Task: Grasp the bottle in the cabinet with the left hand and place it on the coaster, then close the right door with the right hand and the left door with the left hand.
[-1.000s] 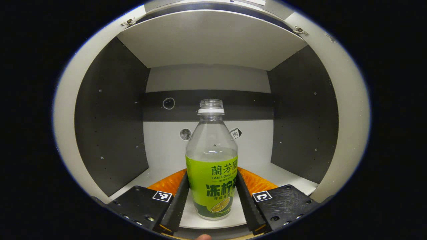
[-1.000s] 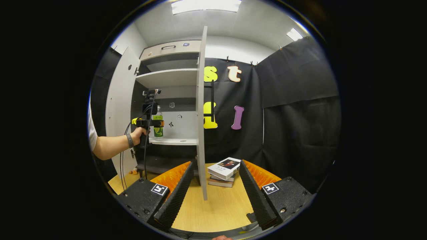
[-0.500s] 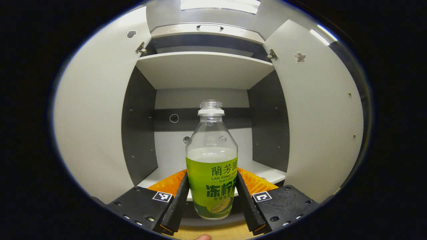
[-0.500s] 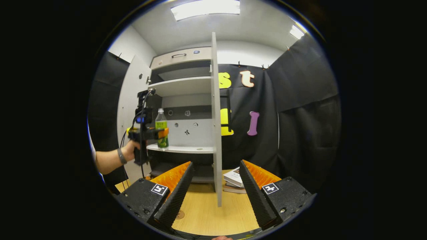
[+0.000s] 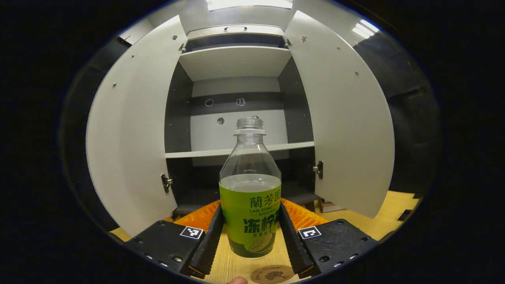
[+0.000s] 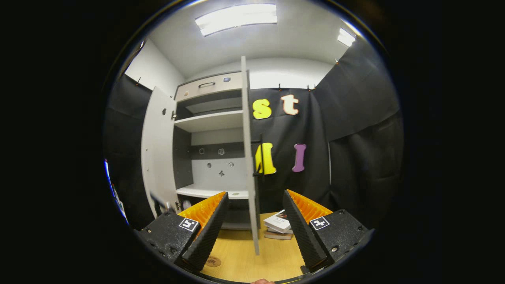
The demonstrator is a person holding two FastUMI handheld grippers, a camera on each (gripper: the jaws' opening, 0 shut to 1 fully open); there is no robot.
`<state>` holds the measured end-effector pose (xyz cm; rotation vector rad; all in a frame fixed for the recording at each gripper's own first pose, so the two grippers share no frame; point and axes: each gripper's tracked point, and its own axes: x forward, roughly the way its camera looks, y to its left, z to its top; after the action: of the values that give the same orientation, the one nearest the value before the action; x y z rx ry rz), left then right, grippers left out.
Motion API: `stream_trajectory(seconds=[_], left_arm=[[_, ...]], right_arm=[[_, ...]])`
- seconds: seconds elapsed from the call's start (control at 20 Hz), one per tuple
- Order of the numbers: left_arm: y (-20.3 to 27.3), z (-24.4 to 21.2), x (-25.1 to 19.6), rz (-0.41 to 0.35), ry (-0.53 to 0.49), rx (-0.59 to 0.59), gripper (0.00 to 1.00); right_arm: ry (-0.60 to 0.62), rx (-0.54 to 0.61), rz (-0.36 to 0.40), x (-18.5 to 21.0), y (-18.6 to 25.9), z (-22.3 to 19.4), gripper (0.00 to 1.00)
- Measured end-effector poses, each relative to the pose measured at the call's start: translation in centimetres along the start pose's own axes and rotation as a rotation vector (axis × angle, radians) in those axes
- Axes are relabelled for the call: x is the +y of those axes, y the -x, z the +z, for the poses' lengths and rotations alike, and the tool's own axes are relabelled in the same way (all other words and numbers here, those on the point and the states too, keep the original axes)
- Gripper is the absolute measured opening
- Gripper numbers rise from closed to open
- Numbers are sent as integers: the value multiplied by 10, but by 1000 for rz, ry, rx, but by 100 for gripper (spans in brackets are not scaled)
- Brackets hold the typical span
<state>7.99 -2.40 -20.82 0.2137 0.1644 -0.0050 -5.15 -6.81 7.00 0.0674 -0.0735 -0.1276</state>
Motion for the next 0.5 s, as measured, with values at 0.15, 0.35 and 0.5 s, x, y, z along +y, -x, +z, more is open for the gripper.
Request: stream_trajectory(seconds=[0.15,0.35,0.5], left_arm=[[11,-37,-21,12,7,20,73],[15,-63,-31,4,33,42,73],[16,-87,-32,2,92,107,73]], right_arm=[[39,8,-89,-26,15,4,84],[90,72,-176,-57,37,2,84],[106,74,-230,-71,49,7,84]])
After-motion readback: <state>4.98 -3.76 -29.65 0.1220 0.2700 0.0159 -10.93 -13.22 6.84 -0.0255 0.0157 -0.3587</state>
